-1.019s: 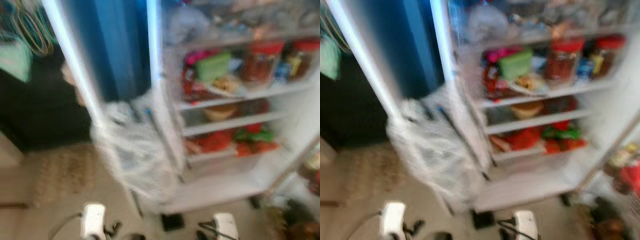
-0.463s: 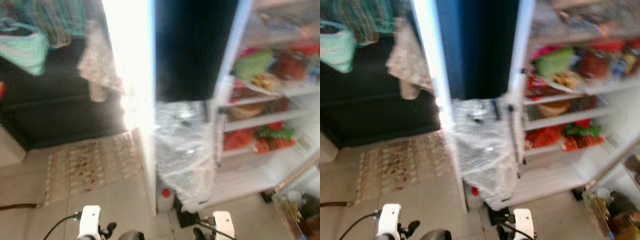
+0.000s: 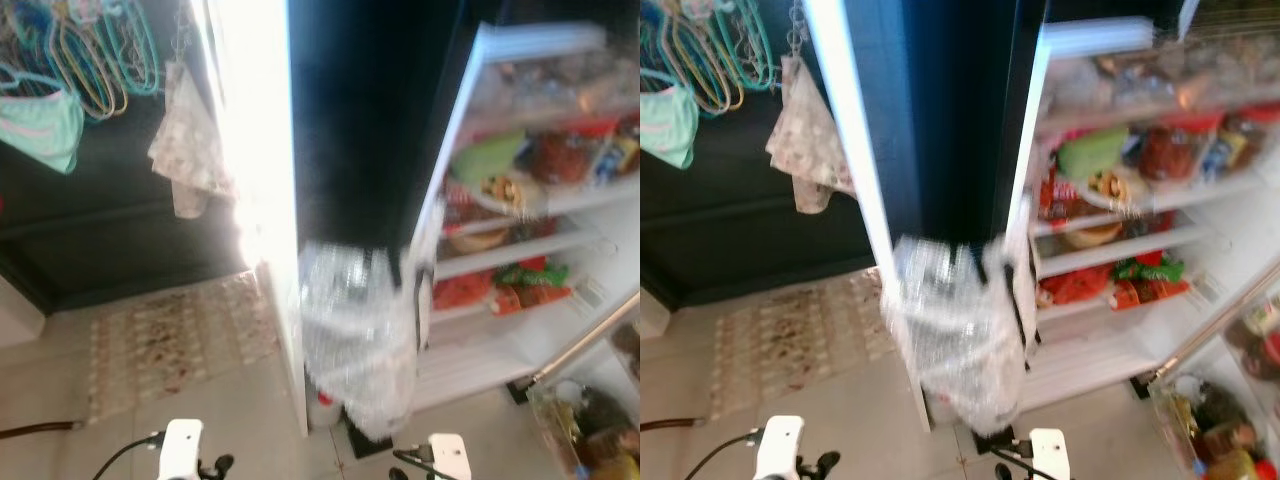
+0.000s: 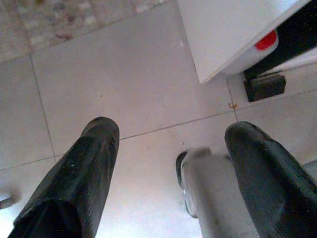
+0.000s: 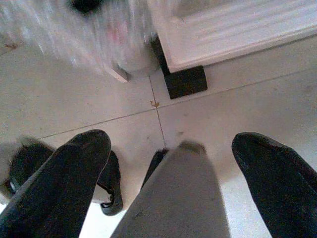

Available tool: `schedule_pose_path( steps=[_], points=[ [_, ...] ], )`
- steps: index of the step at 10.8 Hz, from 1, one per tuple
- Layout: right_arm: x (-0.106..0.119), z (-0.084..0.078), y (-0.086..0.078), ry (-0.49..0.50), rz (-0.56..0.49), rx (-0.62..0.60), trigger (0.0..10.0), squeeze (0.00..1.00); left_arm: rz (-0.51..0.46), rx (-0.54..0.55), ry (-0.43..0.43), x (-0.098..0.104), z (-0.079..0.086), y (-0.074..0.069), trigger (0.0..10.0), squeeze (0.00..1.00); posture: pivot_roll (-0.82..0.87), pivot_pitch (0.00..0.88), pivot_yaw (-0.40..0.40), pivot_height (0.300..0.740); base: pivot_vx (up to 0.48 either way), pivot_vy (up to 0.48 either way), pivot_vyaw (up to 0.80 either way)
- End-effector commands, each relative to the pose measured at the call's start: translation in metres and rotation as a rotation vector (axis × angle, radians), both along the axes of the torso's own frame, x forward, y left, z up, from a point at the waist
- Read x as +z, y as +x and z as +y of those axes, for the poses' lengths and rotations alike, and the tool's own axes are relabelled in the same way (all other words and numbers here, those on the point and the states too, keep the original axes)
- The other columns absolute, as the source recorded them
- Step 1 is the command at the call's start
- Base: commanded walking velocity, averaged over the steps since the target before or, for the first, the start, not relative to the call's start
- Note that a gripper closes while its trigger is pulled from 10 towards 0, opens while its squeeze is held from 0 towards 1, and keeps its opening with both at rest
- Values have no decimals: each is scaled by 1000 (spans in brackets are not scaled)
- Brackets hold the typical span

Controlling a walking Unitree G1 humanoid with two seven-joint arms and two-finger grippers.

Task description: Restocking fridge

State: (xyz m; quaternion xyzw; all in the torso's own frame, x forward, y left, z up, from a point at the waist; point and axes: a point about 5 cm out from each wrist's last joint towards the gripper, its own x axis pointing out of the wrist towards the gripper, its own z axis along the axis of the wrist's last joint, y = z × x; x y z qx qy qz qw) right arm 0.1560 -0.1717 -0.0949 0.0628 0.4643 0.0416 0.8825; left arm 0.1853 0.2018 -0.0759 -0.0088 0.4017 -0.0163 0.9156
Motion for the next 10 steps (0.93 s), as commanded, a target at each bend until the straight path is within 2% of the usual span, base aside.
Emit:
schedule_pose_path(
  steps=[1, 6, 10],
  points=[
    [-2, 1, -3, 0, 15, -6, 10000, 0, 20, 12, -2, -3, 2, -5, 10000, 0, 4, 0, 26, 740, 0, 0, 0],
    [-2, 0, -5, -5, 18, -15, 10000, 0, 43, 6, -3, -5, -1, -7, 10000, 0, 5, 0, 32, 740, 0, 0, 0],
    [-2, 0, -5, -16, 18, -25, 10000, 0, 38, 4, -9, -4, 0, -6, 10000, 0, 5, 0, 34, 740, 0, 316, 0]
  ],
)
